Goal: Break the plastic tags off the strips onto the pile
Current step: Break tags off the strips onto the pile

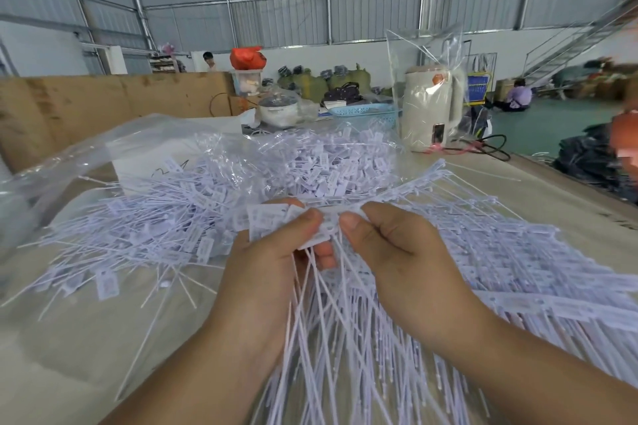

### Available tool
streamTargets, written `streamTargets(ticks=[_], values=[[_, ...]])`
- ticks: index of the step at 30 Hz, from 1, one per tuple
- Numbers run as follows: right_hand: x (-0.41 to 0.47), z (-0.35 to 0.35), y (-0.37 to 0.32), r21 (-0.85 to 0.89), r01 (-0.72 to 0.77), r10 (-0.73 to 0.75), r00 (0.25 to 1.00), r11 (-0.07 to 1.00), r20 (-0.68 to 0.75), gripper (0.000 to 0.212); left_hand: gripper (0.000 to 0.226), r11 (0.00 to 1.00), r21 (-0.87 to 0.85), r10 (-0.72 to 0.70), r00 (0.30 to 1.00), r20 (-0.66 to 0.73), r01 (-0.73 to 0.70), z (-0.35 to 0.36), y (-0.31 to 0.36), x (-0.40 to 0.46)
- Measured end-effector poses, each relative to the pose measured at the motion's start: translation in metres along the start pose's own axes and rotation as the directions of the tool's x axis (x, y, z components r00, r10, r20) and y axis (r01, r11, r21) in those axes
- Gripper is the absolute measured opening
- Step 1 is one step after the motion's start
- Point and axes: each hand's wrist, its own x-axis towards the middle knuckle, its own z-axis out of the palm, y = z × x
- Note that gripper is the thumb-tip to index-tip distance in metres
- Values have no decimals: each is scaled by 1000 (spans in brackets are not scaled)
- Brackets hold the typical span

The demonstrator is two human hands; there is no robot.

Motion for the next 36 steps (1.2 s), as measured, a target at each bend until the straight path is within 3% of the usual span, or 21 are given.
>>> streamTargets(ticks=[4,8,10,11,13,14,16,19,23,26,30,33,36], values=[[-5,7,-2,22,23,-21,998,1000,-54,38,23,996,-7,-89,995,36,90,-1,-3,1],[0,-9,-4,90,18,6,964,996,-265,40,33,995,94,-24,997,-69,30,-32,13,29],[2,-19,-3,80,2,13,982,997,-188,39,34,995,90,34,999,-28,-31,-43,22,40],[1,-19,-2,88,-19,28,995,996,-96,33,32,983,175,51,997,56,-60,-41,21,41],[-2,-13,-1,168,-64,46,993,984,106,16,14,936,337,36,981,193,-101,-31,12,34],[-4,-10,1,193,-77,46,986,978,159,20,5,933,352,-3,977,213,-74,-25,7,27],[-6,-9,5,134,-77,55,986,988,155,31,5,953,304,-60,978,201,-5,-16,-2,18],[-7,-10,10,18,-104,102,991,994,84,32,4,976,212,-80,982,169,43,-10,-7,12],[-8,-3,12,93,-160,147,981,983,130,21,12,982,190,-39,984,174,6,-5,-11,10],[-10,3,11,204,-210,176,969,956,175,7,21,968,232,66,989,131,-96,-4,-18,12],[-12,10,11,240,-225,194,970,944,147,12,41,983,160,66,986,154,-91,-1,-28,11],[-11,11,13,278,-229,183,966,933,184,21,56,971,211,63,974,218,-110,2,-33,10],[-10,10,14,292,-275,214,951,916,225,24,58,963,238,74,971,228,-129,2,-38,13]])
